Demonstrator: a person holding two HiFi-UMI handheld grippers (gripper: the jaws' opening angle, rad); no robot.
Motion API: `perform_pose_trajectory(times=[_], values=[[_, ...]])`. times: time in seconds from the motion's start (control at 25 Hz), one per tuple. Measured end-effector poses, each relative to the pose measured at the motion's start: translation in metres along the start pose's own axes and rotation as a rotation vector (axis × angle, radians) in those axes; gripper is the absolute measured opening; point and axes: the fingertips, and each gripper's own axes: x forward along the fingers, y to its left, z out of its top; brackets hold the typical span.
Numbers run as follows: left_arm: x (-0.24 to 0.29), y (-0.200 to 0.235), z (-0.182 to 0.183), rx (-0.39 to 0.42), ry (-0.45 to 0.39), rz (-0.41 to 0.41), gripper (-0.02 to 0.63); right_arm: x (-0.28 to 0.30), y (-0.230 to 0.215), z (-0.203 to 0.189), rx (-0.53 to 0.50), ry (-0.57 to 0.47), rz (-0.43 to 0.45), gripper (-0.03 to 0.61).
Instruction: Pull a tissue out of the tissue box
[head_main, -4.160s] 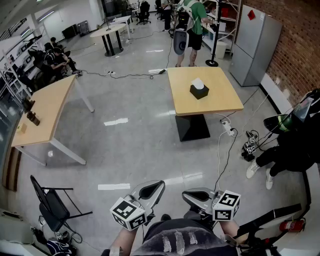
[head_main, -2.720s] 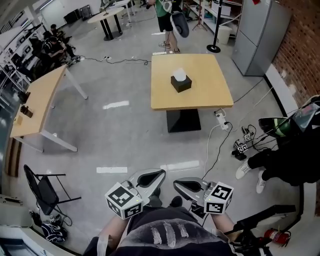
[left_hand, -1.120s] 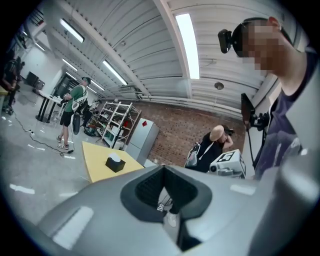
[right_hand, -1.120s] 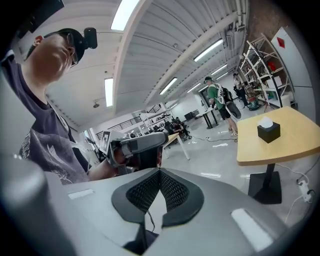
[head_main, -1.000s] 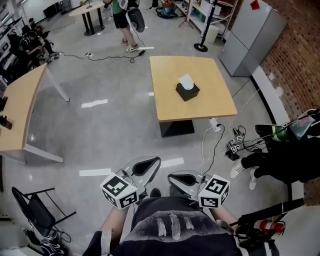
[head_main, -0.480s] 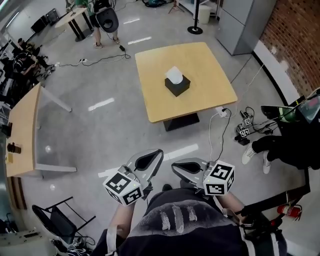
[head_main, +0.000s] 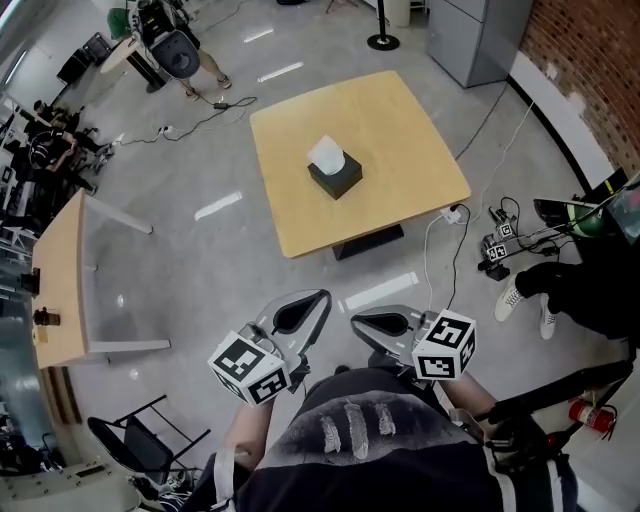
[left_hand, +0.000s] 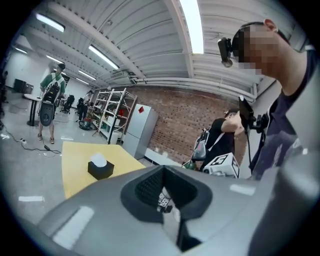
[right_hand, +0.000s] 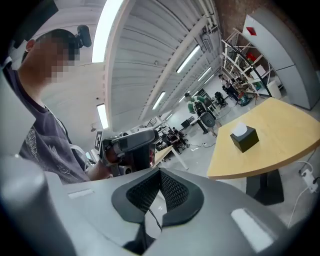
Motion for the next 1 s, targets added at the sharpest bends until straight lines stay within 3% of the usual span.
perform_pose_trajectory(times=[0.28,0.44,0.76,1.0], values=[[0.037,-0.004,0.007,0.000,0.024,0.068,0.003,-0.020,-0.029,0.010,0.017,0.032,0.095,-0.002],[0.052,-0.008,0.007,0.011,0.048,0.065,0.003,-0.024,-0.044,0.017,0.040,0.018,0.117,-0.002],[0.073,-0.001,0.022,0.066,0.017,0.065,0.003,-0.028,-0.056,0.023,0.038,-0.001,0.114,-0.002],[0.079,0.018,0.027,0.063,0.006,0.042,0.003,-0.023,-0.065,0.035,0.020,-0.004,0.057,-0.002]])
